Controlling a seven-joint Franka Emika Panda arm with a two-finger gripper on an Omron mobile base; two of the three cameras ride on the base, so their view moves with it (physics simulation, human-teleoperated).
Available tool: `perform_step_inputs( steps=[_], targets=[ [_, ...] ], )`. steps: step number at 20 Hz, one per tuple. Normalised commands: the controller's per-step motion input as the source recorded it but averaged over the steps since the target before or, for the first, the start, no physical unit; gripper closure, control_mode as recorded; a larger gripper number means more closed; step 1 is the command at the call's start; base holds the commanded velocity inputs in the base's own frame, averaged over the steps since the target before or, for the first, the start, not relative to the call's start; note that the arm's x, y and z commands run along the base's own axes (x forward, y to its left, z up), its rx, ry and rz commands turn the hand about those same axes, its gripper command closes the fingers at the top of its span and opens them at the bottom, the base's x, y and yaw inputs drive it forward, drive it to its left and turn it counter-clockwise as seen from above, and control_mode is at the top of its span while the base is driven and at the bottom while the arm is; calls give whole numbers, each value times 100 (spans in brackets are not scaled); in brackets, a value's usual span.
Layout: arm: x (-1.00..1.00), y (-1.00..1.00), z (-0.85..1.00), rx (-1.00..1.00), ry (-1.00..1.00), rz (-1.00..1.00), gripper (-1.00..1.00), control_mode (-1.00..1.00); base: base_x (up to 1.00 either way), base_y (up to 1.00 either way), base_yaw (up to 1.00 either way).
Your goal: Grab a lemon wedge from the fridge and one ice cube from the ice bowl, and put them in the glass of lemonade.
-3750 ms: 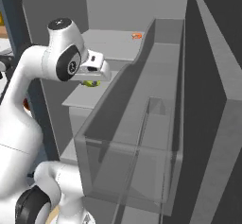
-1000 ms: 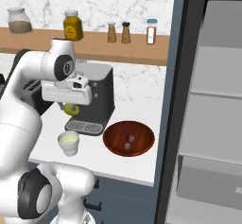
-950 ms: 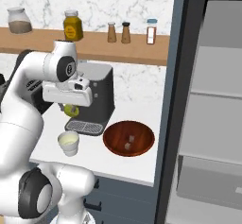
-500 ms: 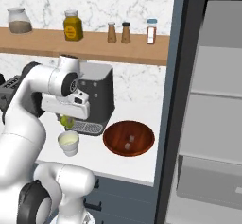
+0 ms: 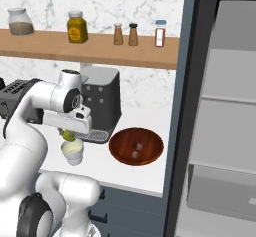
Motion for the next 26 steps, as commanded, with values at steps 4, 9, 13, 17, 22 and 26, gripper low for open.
perform_step_inputs(
  steps=[4,9,13,17,22,26],
  targets=[
    [39,10,-46,0,1,0,100,-100,0,0,0],
    [39,1,-35,0,2,0,100,-100,0,0,0],
    [23,6,-27,0,1,0,100,-100,0,0,0],
    [3,14,-22,0,0,0,100,-100,0,0,0],
    [3,4,-16,0,0,0,100,-100,0,0,0],
    [-3,0,1,0,-2,0,100,-100,0,0,0]
  ],
)
